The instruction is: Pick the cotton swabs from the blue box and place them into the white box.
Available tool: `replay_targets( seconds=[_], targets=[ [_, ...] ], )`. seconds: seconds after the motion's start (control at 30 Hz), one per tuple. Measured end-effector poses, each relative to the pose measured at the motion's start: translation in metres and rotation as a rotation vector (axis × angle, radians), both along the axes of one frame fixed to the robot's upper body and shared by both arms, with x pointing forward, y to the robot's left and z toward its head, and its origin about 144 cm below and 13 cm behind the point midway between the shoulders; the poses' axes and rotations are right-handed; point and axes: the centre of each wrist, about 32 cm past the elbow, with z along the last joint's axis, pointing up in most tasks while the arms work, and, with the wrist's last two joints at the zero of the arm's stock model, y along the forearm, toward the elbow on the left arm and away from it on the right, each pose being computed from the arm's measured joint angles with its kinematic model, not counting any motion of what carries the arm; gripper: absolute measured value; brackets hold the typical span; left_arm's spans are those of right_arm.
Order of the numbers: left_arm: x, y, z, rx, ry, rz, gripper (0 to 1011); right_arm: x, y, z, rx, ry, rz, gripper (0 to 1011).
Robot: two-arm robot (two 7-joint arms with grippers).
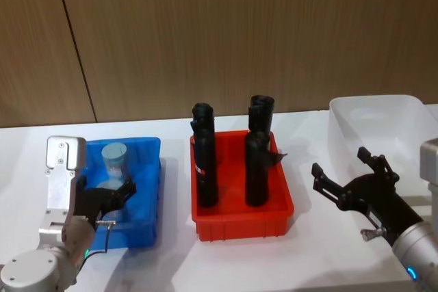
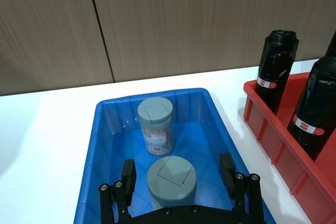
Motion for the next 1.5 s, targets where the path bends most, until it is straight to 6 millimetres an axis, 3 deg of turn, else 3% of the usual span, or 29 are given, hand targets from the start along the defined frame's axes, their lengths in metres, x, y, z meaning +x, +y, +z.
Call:
replay_targets(
  seconds=[1.5],
  targets=[
    [0.03, 0.013, -0.013, -0.001, 0.082, -0.039, 1004, 0.0, 0.0, 0.0, 0.0, 0.0, 0.0, 1001]
  ],
)
